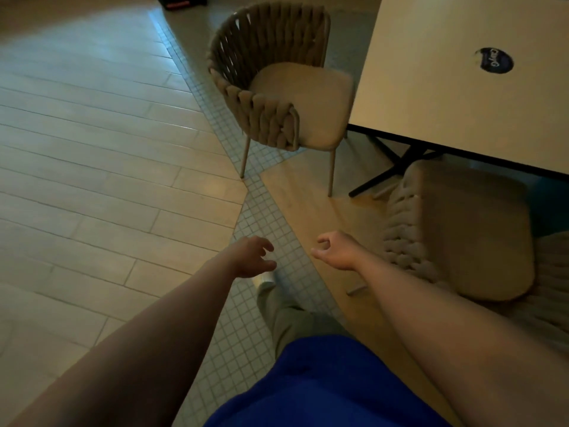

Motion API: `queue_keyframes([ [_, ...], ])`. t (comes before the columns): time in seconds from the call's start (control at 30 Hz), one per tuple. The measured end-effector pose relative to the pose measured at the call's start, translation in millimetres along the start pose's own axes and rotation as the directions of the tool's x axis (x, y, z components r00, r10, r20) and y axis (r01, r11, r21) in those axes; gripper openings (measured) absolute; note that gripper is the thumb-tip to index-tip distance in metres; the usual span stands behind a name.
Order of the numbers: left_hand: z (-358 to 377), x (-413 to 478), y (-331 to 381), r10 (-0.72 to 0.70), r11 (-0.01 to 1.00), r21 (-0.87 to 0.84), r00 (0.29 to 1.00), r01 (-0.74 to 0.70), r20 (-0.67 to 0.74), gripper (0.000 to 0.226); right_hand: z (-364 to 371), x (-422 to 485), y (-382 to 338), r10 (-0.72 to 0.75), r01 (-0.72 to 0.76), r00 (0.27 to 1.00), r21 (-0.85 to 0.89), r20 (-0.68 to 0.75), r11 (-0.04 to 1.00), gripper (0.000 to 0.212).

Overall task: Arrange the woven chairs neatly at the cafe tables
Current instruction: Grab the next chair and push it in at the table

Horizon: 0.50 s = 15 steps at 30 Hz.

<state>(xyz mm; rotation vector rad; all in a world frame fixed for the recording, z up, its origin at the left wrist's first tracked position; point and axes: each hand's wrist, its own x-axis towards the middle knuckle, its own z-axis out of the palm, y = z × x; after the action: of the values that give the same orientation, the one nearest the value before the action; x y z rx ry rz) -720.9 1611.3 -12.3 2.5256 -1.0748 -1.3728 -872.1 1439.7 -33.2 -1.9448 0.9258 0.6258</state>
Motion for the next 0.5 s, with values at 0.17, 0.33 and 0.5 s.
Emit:
queue_keyframes([
  [0.17,-96.3,53.3,-49.5,0.01,0.999,0.039,1.0,-0.01,0.008,0.054,-9.8,81.1,-80.9,0.013,-0.014,1.0,0.053,0.005,0.999,0.062],
  [0.33,-196.7,101.3,-97.1,-0.009,0.998,0.057,1.0,0.007,0.028,0.053,-30.6,152.3,-170.5,0.026,-0.028,1.0,0.086,0.016,0.996,0.063],
  [0.5,-284.8,144.2,-137.5,0.016,0.997,0.079,0.999,-0.019,0.047,0.053,-54.5,208.7,-252.9,0.05,-0.05,0.999,0.117,-0.001,0.992,0.062],
])
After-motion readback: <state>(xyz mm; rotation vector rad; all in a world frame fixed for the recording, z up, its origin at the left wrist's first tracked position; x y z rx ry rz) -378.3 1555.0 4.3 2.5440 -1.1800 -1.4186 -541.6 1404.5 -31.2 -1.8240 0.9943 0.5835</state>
